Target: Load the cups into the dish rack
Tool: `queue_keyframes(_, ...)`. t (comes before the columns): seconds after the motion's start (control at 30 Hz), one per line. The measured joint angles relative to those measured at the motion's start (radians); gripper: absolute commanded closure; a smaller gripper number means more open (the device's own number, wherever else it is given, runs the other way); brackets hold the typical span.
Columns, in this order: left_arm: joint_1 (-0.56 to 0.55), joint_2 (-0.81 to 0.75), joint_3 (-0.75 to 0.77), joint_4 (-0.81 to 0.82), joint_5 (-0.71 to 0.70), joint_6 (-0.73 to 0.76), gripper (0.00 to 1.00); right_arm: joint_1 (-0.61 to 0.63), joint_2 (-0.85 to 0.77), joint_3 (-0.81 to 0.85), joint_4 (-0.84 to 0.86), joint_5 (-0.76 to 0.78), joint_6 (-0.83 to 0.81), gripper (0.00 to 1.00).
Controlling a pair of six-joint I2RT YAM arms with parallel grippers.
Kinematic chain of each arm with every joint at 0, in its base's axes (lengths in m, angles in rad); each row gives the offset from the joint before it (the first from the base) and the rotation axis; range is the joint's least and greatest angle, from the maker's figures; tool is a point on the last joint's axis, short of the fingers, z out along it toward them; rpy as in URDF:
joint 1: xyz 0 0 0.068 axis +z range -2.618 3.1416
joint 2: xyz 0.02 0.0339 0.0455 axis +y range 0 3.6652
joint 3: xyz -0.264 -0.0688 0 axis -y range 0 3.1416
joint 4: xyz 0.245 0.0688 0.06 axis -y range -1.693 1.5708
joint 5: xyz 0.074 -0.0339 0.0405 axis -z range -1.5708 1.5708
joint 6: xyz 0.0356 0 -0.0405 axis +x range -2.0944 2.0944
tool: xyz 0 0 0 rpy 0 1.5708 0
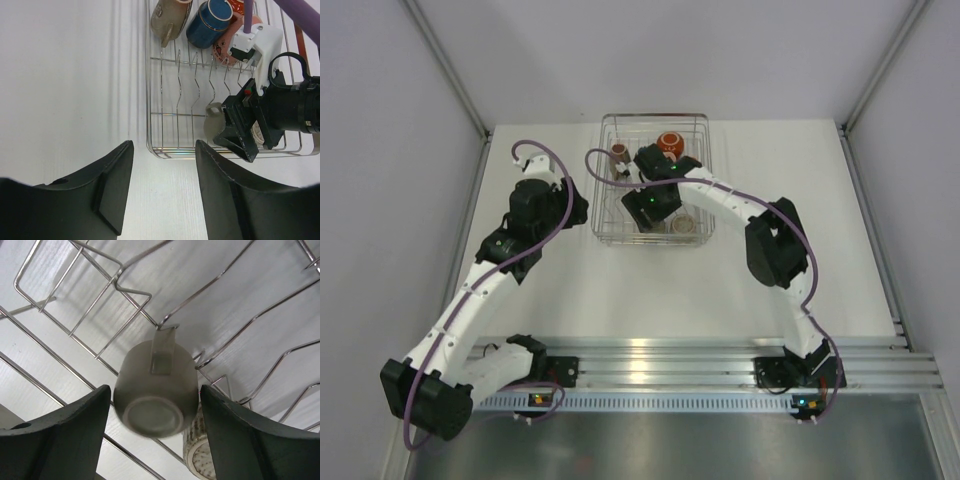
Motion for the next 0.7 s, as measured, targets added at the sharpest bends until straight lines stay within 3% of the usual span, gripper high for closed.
queue_keyframes(0.03,0.000,0.000,0.000,0.000,0.000,0.000,0.41,0.000,0.000,0.000,0.003,-0.003,-0.001,0.15)
queue_keyframes(0.07,0.000,0.000,0.000,0.000,0.000,0.001,0.41,0.002,0.000,0.003,0.005,-0.003,0.000,0.14)
queue_keyframes(0.57,0.002,0.000,0.000,0.000,0.000,0.002,0.41,0.007,-0.009,0.003,0.014,-0.001,0.007,0.13)
queue_keyframes(0.7,0.002,0.000,0.000,0.000,0.000,0.002,0.41,0.008,-0.075,-0.057,0.044,0.000,0.006,0.13)
